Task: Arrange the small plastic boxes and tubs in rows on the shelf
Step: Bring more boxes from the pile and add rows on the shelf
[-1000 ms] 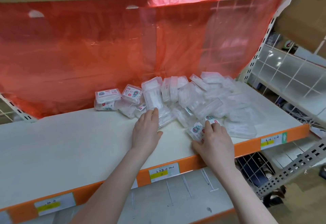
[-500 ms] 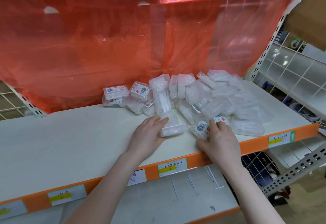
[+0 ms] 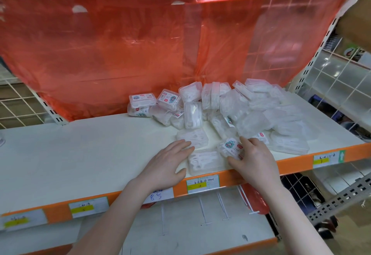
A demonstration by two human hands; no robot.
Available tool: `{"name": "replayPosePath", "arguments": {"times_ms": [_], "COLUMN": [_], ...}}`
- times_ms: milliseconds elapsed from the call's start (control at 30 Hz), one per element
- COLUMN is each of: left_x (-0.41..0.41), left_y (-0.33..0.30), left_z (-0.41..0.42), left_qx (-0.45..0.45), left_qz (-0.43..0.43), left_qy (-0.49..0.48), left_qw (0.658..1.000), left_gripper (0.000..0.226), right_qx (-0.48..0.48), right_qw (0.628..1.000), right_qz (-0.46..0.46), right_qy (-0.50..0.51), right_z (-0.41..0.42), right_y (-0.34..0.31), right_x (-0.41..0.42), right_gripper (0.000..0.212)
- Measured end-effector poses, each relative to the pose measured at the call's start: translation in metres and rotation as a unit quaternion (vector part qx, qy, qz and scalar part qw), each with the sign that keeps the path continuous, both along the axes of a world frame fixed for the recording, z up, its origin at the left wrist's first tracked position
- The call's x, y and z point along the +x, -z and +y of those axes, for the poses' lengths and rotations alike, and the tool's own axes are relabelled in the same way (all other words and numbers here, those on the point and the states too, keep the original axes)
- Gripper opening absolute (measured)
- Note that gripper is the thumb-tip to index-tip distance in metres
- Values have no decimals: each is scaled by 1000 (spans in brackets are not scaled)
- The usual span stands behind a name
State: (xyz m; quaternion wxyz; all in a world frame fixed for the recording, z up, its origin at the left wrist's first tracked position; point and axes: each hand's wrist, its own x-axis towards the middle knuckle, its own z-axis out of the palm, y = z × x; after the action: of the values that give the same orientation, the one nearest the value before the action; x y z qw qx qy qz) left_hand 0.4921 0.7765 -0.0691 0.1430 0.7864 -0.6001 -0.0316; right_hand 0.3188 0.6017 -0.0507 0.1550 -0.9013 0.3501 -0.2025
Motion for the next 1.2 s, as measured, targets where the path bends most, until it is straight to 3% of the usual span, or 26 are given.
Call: {"name": "replayPosePath", "arguments": {"times_ms": [533, 1033, 1200], "left_x": [-12, -12, -23], "left_y": [-8, -13, -16], "left_z": [-11, -11, -29], "left_qx": [-11, 10, 41], "left_qz": [28, 15, -2], "left_qy": [21, -40, -79], "left_qw": [999, 999, 996], "left_gripper": [56, 59, 71], "right_qx": [17, 40, 43], "right_qw": [1000, 999, 999], "right_qz": [0, 10, 22], "right_qy": [0, -2, -9], "right_z": [-4, -5, -7], "right_y": [-2, -3, -4], "right_x": [-20, -23, -25], "right_gripper": [35, 45, 47]}}
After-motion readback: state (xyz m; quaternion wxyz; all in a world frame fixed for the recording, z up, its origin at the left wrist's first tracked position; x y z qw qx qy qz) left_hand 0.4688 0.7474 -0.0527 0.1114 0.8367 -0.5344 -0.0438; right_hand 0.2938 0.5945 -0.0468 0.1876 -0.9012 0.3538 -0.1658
